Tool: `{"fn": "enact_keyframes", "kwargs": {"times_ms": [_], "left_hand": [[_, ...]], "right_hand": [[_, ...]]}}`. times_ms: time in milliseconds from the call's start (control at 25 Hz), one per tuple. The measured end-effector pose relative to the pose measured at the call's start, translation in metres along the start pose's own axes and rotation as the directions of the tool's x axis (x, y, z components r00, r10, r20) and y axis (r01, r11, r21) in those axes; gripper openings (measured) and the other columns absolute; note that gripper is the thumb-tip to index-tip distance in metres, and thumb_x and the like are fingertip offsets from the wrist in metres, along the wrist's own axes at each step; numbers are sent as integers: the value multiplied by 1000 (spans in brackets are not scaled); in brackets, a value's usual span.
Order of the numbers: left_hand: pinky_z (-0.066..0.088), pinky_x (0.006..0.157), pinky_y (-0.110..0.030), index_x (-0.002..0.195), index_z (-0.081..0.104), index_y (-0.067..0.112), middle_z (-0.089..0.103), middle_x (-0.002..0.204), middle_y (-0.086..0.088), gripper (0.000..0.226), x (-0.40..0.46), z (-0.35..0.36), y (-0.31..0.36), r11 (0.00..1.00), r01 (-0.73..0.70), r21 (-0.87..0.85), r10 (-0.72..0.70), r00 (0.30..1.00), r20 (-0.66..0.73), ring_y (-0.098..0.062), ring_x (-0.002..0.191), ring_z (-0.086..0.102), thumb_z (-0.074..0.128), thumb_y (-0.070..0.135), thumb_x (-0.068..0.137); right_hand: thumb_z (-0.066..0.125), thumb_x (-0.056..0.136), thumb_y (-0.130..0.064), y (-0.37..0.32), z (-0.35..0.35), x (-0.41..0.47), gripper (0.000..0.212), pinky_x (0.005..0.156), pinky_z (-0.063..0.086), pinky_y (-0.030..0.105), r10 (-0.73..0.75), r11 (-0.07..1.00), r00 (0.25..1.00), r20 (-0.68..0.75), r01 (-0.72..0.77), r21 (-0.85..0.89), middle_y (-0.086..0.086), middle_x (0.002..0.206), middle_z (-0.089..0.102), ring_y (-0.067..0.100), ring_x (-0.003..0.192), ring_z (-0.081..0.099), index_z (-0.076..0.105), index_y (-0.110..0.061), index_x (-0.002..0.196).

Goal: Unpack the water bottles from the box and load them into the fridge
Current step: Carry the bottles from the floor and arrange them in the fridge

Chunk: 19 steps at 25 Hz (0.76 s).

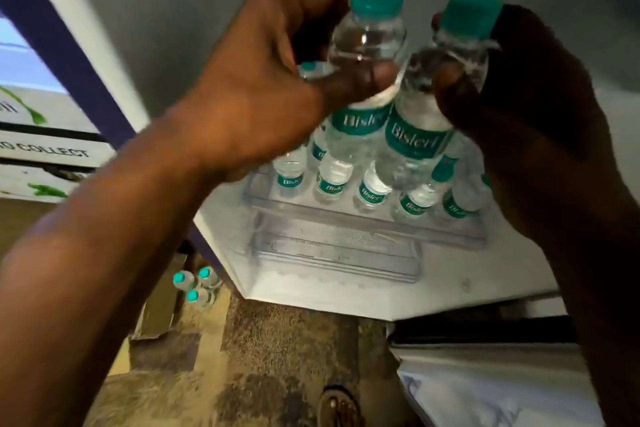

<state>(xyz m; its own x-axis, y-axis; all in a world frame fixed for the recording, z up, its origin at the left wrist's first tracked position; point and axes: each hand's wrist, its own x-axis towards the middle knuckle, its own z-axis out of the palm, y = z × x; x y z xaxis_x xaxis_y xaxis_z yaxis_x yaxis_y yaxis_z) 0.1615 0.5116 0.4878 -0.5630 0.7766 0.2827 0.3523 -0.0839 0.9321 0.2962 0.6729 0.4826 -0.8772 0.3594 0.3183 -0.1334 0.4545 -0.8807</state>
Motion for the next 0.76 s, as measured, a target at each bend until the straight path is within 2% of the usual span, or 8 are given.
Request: {"fn": "enact_keyframes", "kwargs": {"times_ms": [80, 160, 280, 400, 480, 520, 600, 760], "left_hand": [[52, 101, -29, 132, 56, 4, 69, 122, 2, 45, 29, 6, -12, 1000, 11, -5, -11, 1000, 11, -9, 115, 65, 70, 11, 89], [53, 100, -28, 132, 57, 6, 70, 120, 2, 45, 51, 18, -26, 998, 52, 20, -52, 999, 7, -9, 112, 67, 71, 9, 89], [53, 97, -24, 132, 58, 10, 70, 118, 4, 48, 70, 34, -53, 991, 101, 86, -100, 995, -15, -5, 106, 68, 75, 11, 87], [55, 90, -19, 133, 59, 17, 68, 120, 9, 51, 84, 44, -73, 979, 128, 159, -127, 992, -20, -5, 106, 67, 78, 14, 85], [57, 81, -18, 134, 56, 21, 64, 124, 10, 55, 95, 50, -86, 961, 199, 193, -198, 980, -28, -8, 106, 68, 79, 14, 84], [59, 82, -22, 133, 54, 22, 63, 127, 8, 56, 99, 53, -93, 951, 227, 209, -225, 974, -33, -11, 107, 68, 79, 14, 83], [57, 93, -33, 127, 56, 21, 62, 127, 1, 53, 104, 57, -105, 930, 194, 313, -195, 980, -29, -17, 109, 66, 82, 18, 81], [50, 101, -31, 128, 61, 20, 61, 125, 5, 57, 103, 68, -117, 815, 176, 553, -191, 981, -31, -14, 111, 59, 85, 26, 77]], "right_hand": [[61, 99, -23, 12, -10, 16, 36, 89, 52, 16, -4, 998, 995, -99, -1, -56, -13, 123, 67, -1, 112, 64, 56, -16, 134], [66, 96, -24, 34, -20, 30, 40, 93, 55, 25, 16, 994, 986, -165, -33, -100, -13, 124, 68, 1, 112, 64, 59, -17, 135], [68, 94, -26, 67, -30, 45, 43, 100, 54, 33, 46, 989, 983, -177, -70, -130, -6, 126, 68, 6, 115, 64, 59, -15, 135], [68, 94, -19, 92, -33, 55, 41, 94, 50, 14, 69, 984, 976, -206, -100, -145, -6, 125, 67, 0, 113, 62, 60, -12, 134], [68, 95, -19, 108, -33, 58, 41, 94, 47, 11, 88, 975, 971, -222, -129, -178, -9, 127, 65, -3, 113, 61, 60, -14, 134], [68, 95, -22, 115, -33, 60, 41, 95, 46, 10, 90, 962, 970, -225, -143, -234, -11, 128, 63, -5, 112, 59, 59, -16, 135], [67, 95, -28, 131, -33, 62, 42, 99, 46, 14, 106, 921, 968, -228, -182, -345, -12, 130, 61, -1, 113, 58, 57, -20, 135], [68, 94, -31, 157, -25, 61, 45, 103, 49, 27, 177, 865, 957, -228, -262, -429, -4, 132, 62, 12, 117, 60, 56, -18, 135]]}}
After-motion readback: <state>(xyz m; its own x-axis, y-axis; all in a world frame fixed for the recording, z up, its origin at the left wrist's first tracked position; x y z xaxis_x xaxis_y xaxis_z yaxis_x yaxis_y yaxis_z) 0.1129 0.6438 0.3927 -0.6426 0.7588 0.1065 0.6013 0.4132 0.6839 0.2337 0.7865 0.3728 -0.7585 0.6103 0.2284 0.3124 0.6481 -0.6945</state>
